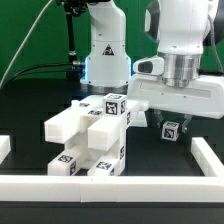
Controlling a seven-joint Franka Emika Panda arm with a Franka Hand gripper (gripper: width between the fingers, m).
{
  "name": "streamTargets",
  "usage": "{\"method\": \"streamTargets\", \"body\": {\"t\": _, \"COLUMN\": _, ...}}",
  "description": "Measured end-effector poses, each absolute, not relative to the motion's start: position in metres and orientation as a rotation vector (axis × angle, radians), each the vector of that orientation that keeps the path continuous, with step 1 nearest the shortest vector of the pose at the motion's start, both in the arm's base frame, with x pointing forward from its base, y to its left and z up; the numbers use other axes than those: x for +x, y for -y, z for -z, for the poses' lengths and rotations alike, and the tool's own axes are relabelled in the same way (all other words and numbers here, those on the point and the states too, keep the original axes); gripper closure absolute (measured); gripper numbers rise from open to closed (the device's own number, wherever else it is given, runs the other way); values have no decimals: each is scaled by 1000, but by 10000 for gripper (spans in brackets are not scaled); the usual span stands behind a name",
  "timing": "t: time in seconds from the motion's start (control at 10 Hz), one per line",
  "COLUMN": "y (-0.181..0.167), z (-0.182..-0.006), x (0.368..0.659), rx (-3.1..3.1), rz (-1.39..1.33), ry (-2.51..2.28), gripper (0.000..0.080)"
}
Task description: Assemble chair
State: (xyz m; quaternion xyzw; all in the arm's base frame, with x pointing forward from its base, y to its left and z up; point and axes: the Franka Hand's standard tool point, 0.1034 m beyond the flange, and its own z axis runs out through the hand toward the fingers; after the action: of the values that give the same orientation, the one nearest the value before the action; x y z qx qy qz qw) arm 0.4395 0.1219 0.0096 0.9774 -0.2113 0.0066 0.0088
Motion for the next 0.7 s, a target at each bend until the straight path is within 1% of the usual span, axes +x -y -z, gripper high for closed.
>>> {"method": "streamTargets", "body": {"t": 0.4, "y": -123, "z": -11, "x": 439, "rx": 3054, "rz": -7, "ry": 657, "gripper": 515}}
{"method": "streamTargets", "body": {"t": 0.5, "y": -129, "z": -32, "x": 437, "rx": 3078, "rz": 37, "ry": 632, "gripper": 514}}
{"method": "streamTargets", "body": {"t": 0.6, "y": -125, "z": -63, "x": 436, "rx": 3115, "rz": 15, "ry": 617, "gripper": 514}}
{"method": "streamTargets", "body": {"t": 0.7, "y": -114, "z": -85, "x": 435, "rx": 3139, "rz": 13, "ry": 603, "gripper": 514}}
